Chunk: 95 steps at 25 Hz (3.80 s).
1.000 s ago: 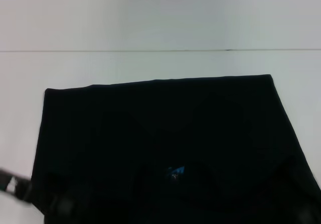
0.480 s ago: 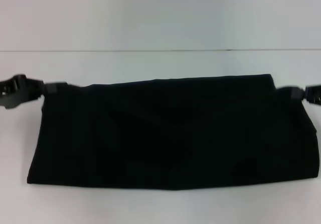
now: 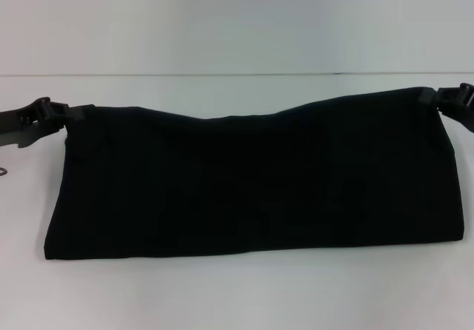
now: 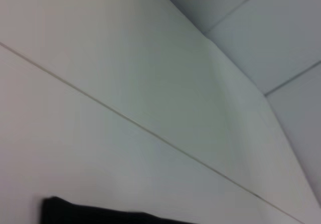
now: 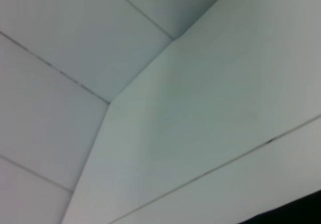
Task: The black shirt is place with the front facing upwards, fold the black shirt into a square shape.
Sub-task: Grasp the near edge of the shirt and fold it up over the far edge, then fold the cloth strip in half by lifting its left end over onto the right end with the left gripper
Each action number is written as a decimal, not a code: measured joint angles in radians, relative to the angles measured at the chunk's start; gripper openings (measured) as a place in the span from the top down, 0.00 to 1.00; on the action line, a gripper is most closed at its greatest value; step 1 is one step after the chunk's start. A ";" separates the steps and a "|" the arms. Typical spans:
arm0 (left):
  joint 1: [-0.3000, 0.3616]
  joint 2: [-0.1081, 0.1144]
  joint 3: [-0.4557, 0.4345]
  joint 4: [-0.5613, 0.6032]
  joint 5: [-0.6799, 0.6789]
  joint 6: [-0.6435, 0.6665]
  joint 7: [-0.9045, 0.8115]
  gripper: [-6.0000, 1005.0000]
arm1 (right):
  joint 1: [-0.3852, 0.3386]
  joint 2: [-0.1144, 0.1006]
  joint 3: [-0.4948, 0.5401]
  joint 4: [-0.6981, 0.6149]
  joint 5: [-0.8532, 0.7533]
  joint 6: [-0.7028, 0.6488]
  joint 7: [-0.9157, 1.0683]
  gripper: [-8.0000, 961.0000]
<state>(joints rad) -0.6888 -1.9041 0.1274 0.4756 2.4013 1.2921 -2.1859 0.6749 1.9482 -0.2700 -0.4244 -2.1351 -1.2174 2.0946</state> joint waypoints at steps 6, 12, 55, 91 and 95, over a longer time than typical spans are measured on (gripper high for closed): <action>-0.012 -0.008 -0.001 -0.003 -0.043 -0.073 0.017 0.93 | 0.020 0.015 0.000 0.000 0.003 0.077 -0.015 0.95; -0.036 -0.017 0.008 -0.015 -0.055 -0.140 0.034 0.91 | 0.050 0.047 0.000 0.002 0.004 0.167 -0.056 0.95; 0.042 -0.076 0.000 -0.068 -0.235 -0.358 0.201 0.55 | -0.028 0.121 -0.076 0.041 0.195 0.013 -0.714 0.24; 0.303 -0.025 -0.004 0.036 -0.057 0.302 -0.269 0.13 | -0.165 0.144 -0.227 0.075 0.190 -0.186 -1.266 0.24; 0.305 -0.026 0.001 0.036 -0.047 0.254 -0.293 0.13 | -0.164 0.144 -0.226 0.076 0.193 -0.177 -1.266 0.24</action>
<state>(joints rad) -0.3835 -1.9301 0.1280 0.5114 2.3540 1.5466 -2.4792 0.5111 2.0923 -0.4960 -0.3486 -1.9424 -1.3943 0.8288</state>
